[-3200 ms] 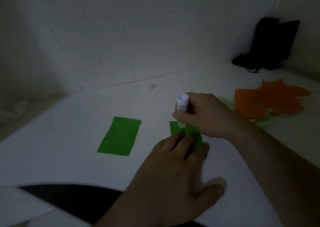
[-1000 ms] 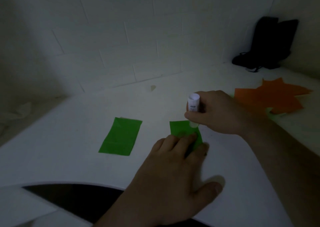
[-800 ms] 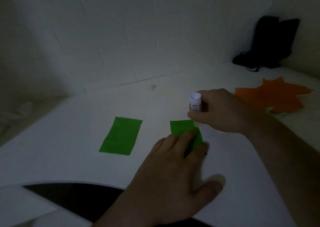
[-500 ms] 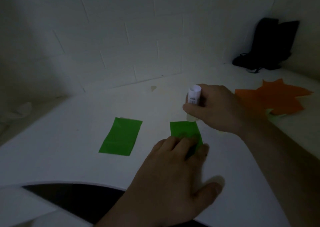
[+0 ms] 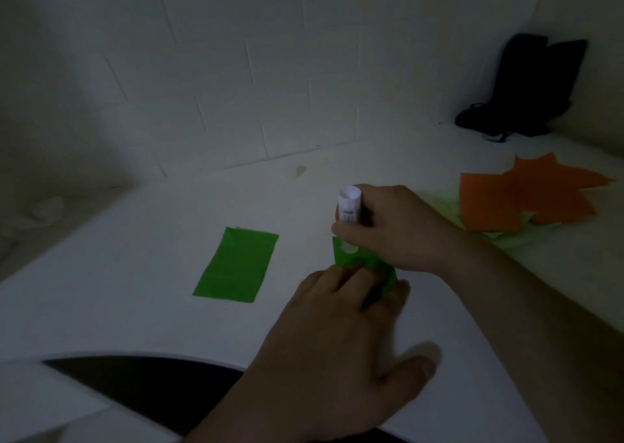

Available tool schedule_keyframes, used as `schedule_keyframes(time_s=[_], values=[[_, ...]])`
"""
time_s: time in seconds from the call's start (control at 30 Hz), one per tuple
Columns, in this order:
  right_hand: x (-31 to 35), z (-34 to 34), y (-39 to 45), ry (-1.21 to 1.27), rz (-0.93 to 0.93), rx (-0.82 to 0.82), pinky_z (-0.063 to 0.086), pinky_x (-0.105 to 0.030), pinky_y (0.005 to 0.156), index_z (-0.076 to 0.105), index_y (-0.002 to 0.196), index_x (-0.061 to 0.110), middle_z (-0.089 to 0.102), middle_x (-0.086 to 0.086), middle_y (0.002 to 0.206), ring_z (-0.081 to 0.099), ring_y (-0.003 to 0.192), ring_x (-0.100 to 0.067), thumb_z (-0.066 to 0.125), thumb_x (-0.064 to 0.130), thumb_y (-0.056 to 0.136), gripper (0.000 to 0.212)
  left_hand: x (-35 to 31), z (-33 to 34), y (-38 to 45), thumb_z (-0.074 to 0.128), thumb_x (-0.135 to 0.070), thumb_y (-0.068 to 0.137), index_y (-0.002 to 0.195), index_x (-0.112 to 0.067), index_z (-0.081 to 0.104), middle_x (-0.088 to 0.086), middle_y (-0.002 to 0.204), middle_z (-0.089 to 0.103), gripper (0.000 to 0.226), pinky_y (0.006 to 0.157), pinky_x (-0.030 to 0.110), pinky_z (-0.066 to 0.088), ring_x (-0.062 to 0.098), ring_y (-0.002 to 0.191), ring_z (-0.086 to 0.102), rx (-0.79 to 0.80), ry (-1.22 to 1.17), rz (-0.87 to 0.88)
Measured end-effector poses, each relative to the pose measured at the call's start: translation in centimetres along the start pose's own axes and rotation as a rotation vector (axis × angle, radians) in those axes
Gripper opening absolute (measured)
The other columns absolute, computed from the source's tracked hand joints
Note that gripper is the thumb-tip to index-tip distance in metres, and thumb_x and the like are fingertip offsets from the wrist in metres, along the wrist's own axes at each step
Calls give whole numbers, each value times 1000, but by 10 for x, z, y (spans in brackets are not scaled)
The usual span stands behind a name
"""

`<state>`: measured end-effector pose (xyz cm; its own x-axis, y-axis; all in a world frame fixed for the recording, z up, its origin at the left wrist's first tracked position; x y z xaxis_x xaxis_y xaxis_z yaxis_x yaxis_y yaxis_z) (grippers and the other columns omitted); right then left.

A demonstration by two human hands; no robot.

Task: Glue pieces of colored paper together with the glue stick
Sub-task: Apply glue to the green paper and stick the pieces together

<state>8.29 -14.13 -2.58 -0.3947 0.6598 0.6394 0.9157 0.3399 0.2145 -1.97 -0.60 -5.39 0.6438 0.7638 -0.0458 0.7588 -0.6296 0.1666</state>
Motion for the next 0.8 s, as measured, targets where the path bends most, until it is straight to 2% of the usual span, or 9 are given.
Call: schedule_keyframes(time_s=[0.13,0.27,0.43,0.53,0.63,0.8], values=[[2,5,1,11,-17,-7,58,-45,83,65,93,25,72,5,88,68,83,-12,65,42,91,18,1,0,0,25,-79,95,158,-33,33,-12,151,39,79,111,37,34,14,131,37,-2,2,-4],[5,9,3,36,-37,2,57,-44,85,60,86,31,71,8,87,68,84,-8,64,42,91,13,-1,1,0,25,-79,95,159,-32,33,-12,151,40,79,111,37,33,14,131,37,-6,3,-1],[2,13,6,162,22,2,57,-41,90,67,102,32,74,13,97,69,90,-3,68,45,94,15,-1,1,-1,24,-79,95,160,-32,28,-10,152,38,80,113,37,32,15,134,36,4,18,9],[1,2,7,266,52,-98,60,-42,85,71,101,30,74,12,94,69,84,-5,68,41,95,13,-1,1,0,23,-78,96,161,-32,27,-7,153,39,80,115,36,30,17,137,35,4,32,9],[-5,-13,6,211,64,-188,58,-40,76,71,97,28,73,9,88,68,78,-7,69,42,93,14,-2,1,0,21,-78,97,162,-33,24,-3,164,31,79,121,35,19,19,150,24,3,26,18],[-13,-18,-1,79,55,-117,54,-32,71,66,89,32,70,14,83,66,77,-3,69,39,92,8,-2,3,1,20,-76,98,163,-31,21,-4,166,27,78,124,35,18,16,152,21,-7,16,15]])
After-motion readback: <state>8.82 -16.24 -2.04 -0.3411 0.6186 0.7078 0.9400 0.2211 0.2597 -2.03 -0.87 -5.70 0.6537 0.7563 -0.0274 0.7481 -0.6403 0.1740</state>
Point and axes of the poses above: each hand's wrist, its own y-axis towards the middle knuckle, its own z-axis out of the palm, x = y × z, the point moved 3 cm from there along y, towards the middle knuckle
